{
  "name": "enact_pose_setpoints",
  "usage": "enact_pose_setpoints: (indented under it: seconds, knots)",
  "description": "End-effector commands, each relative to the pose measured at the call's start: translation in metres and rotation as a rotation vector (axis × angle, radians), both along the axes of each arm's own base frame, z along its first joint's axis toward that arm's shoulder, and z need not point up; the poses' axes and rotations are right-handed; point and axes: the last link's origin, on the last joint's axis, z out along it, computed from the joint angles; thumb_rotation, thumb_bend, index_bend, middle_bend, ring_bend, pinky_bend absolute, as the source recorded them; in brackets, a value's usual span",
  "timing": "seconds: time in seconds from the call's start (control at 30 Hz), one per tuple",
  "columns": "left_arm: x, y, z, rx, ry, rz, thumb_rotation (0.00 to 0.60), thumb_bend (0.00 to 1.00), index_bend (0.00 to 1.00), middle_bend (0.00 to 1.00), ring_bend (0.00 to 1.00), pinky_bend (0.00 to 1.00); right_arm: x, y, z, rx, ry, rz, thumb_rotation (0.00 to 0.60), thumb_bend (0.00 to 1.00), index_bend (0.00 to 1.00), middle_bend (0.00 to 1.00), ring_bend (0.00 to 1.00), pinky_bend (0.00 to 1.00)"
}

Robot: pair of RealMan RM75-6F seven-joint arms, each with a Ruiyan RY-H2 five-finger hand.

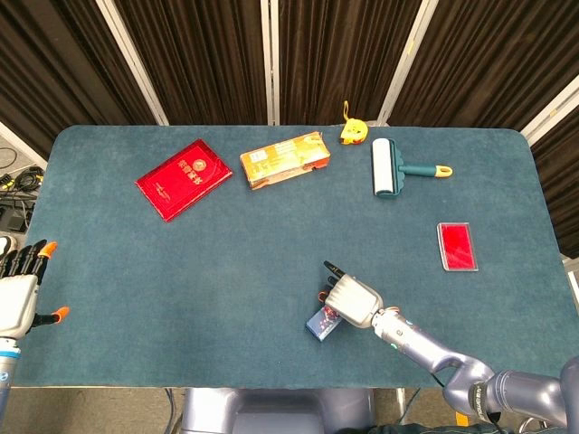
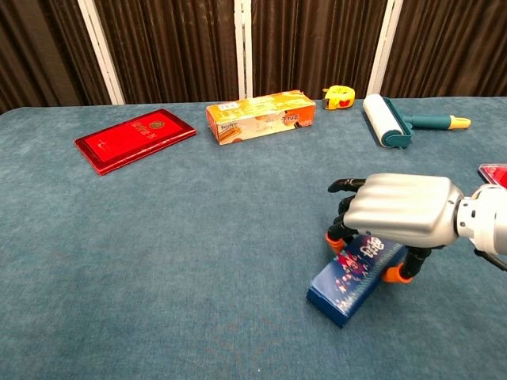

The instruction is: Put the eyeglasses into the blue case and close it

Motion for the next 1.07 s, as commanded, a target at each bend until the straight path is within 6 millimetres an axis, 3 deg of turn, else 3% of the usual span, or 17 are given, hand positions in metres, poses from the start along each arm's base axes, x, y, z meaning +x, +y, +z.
enact_pose_setpoints:
  seconds: [0.03,0.17,0.23,0.53,0.73,0.93,1.07]
  knots:
    - [0.0,0.0,0.0,-0.001,0.0,0.001,0.6,0.0,0.0,0.0,0.0,0.0,-0.001,0.0,0.0,-0.002,-0.008,-0.008,0.6,0.23,0.45,0.45,0.31,0.0]
    - [0.001,0.0,0.0,0.0,-0.003,-0.001,0.6,0.0,0.0,0.0,0.0,0.0,-0.004,0.001,0.005,-0.007,-0.008,-0.028,0.6,0.09,0.09,0.11,0.07,0.0]
    - [0.001,0.0,0.0,-0.002,-0.005,-0.004,0.6,0.0,0.0,0.0,0.0,0.0,-0.005,0.003,0.011,-0.022,0.003,-0.03,0.6,0.02,0.0,0.01,0.0,0.0]
    - [0.007,-0.003,0.008,0.013,-0.031,-0.037,0.6,0.0,0.0,0.0,0.0,0.0,-0.011,0.024,0.068,-0.164,-0.092,-0.055,0.6,0.0,0.0,0.0,0.0,0.0]
    - [0.019,-0.011,0.017,0.037,-0.06,-0.094,0.6,0.0,0.0,0.0,0.0,0.0,-0.034,0.047,0.131,-0.343,-0.337,-0.195,0.6,0.0,0.0,0.0,0.0,0.0]
    - [0.029,-0.023,0.028,0.07,-0.077,-0.131,0.6,0.0,0.0,0.0,0.0,0.0,-0.06,0.066,0.164,-0.465,-0.511,-0.295,0.6,0.0,0.0,0.0,0.0,0.0]
    - [0.033,-0.031,0.033,0.08,-0.09,-0.151,0.6,0.0,0.0,0.0,0.0,0.0,-0.079,0.074,0.174,-0.52,-0.58,-0.341,0.6,0.0,0.0,0.0,0.0,0.0]
